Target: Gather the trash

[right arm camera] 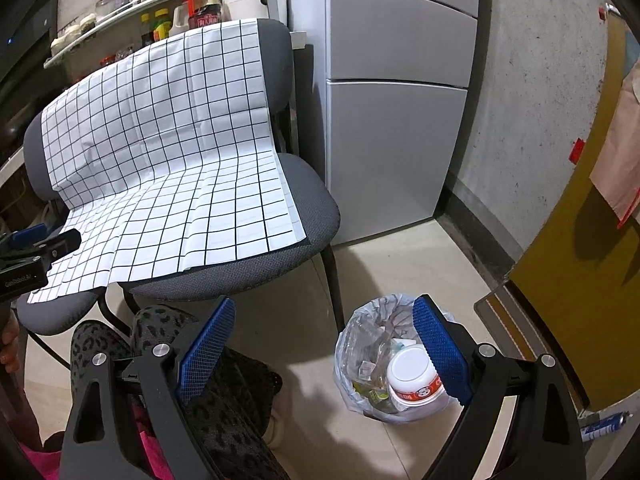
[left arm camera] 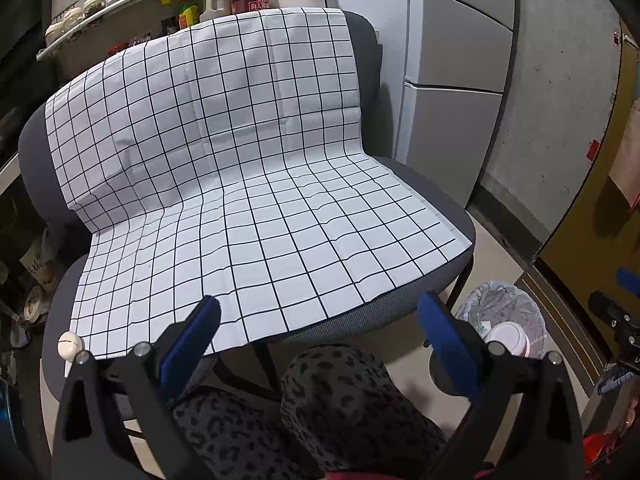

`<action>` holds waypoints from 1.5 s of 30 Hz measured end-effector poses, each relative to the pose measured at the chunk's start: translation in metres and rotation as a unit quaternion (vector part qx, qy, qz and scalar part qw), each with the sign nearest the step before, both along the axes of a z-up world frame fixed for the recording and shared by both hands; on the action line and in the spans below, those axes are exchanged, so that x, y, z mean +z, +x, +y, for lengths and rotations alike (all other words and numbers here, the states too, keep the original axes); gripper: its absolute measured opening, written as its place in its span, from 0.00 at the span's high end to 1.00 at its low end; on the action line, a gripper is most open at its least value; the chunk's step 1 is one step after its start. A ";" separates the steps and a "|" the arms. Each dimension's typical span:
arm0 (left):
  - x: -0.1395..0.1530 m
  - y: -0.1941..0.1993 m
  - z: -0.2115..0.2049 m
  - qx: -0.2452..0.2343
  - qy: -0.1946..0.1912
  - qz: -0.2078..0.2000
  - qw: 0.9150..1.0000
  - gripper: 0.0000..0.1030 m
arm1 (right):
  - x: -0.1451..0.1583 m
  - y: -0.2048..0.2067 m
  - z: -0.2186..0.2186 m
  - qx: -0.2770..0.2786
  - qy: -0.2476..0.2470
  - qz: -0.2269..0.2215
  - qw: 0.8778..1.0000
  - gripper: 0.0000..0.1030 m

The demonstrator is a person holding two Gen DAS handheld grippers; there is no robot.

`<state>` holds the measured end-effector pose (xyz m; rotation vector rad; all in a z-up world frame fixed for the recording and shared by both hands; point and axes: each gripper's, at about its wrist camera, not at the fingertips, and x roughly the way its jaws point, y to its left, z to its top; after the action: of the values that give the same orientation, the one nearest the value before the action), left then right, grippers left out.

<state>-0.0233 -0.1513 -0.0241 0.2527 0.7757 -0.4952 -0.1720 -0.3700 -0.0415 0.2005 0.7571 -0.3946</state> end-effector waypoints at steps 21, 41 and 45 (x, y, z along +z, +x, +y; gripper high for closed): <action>0.000 0.001 0.004 0.002 -0.004 0.003 1.000 0.07 | -0.001 0.000 -0.001 0.001 0.001 0.000 1.000 0.13; 0.000 0.002 0.005 0.007 -0.005 0.003 1.000 0.07 | -0.005 0.000 0.004 -0.001 0.002 0.003 1.000 0.13; 0.000 0.001 0.005 0.010 -0.006 0.004 1.000 0.07 | -0.005 0.000 0.005 -0.002 0.002 0.003 1.000 0.13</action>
<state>-0.0220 -0.1459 -0.0242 0.2324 0.7819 -0.4811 -0.1722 -0.3654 -0.0465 0.2047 0.7642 -0.3966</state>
